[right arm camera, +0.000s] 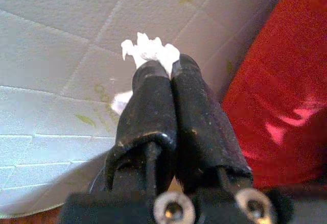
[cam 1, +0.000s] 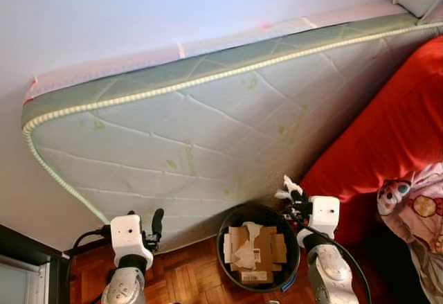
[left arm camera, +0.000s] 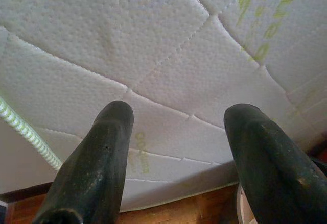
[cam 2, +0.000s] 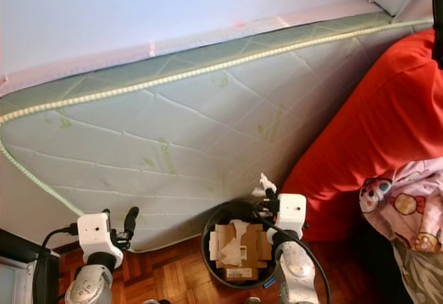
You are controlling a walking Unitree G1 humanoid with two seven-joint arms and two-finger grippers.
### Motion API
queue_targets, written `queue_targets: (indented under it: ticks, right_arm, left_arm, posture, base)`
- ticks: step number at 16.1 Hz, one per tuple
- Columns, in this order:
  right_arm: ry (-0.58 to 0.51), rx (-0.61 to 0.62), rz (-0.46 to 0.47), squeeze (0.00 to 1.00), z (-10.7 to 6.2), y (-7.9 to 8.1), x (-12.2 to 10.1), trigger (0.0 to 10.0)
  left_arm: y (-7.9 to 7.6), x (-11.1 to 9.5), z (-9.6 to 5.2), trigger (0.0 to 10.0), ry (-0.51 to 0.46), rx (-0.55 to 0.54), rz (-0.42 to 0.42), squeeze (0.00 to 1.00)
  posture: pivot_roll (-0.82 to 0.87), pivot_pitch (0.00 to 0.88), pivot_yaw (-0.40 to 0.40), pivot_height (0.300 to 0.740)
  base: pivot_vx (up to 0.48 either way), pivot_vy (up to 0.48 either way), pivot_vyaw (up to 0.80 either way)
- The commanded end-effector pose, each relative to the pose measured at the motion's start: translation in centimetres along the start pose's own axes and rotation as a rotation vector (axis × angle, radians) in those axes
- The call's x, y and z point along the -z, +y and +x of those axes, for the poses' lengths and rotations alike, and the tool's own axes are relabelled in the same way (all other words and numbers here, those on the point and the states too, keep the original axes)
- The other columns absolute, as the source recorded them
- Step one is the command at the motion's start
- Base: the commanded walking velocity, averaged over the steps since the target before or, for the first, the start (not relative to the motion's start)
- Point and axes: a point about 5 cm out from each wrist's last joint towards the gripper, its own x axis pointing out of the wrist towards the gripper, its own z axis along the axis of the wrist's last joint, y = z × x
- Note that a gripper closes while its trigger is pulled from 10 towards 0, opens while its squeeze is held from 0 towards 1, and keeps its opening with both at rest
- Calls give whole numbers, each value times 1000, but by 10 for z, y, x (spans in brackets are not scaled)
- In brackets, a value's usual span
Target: Clean up the room
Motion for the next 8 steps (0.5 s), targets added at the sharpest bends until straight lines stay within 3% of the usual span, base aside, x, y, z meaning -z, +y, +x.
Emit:
queue_targets:
  ticks: [1,8]
  right_arm:
    - [39,-2,-2,0,0,2,5,10000]
    - [62,-14,-9,0,5,3,6,10000]
  left_arm:
    - [2,3,-4,10000,15,-14,0,0]
    - [1,1,-1,10000,14,-16,0,0]
  posture:
    - [-76,190,-4,695]
    - [-76,193,1,680]
  base:
    - [0,0,0]
    - [0,0,0]
